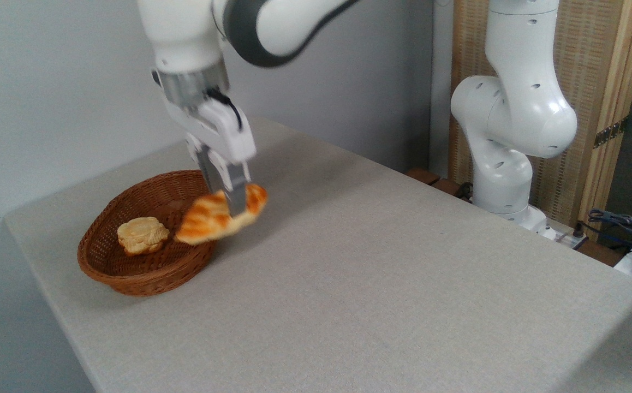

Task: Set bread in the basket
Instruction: 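Lift the braided loaf and carry it over the wicker basket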

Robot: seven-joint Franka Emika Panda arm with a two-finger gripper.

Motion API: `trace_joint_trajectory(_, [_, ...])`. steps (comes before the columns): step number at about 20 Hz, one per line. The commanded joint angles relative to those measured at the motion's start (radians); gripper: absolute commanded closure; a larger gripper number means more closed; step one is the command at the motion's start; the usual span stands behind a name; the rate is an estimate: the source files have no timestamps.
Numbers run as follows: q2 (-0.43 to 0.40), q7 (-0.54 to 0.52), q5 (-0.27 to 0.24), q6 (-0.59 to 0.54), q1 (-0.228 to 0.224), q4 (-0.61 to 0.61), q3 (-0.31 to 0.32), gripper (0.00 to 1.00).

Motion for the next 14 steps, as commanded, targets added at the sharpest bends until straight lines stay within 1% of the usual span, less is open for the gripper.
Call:
trace_joint_trajectory(1, [0.024, -0.028, -0.028, 0.013, -0.001, 0.064, -0.088, 0.5])
trace_joint_trajectory(4, [0.035, -0.082, -0.045, 0.116, -0.001, 0.064, -0.127, 0.48])
trace_joint_trajectory(6, [0.062, -0.128, -0.042, 0.188, -0.001, 0.064, -0.162, 0.39])
trace_joint_trajectory(7, [0.076, -0.149, -0.039, 0.224, -0.001, 0.064, -0.173, 0.39])
trace_joint_trajectory(8, [0.088, -0.166, -0.036, 0.245, -0.001, 0.064, -0.179, 0.36])
trace_joint_trajectory(9, [0.104, -0.174, -0.032, 0.251, -0.001, 0.064, -0.187, 0.23])
trace_joint_trajectory(11, [0.131, -0.178, -0.023, 0.274, -0.001, 0.064, -0.199, 0.03])
trace_joint_trajectory(12, [0.147, -0.192, -0.023, 0.295, -0.003, 0.064, -0.201, 0.0])
trace_joint_trajectory(14, [0.176, -0.22, -0.022, 0.334, -0.009, 0.064, -0.202, 0.0])
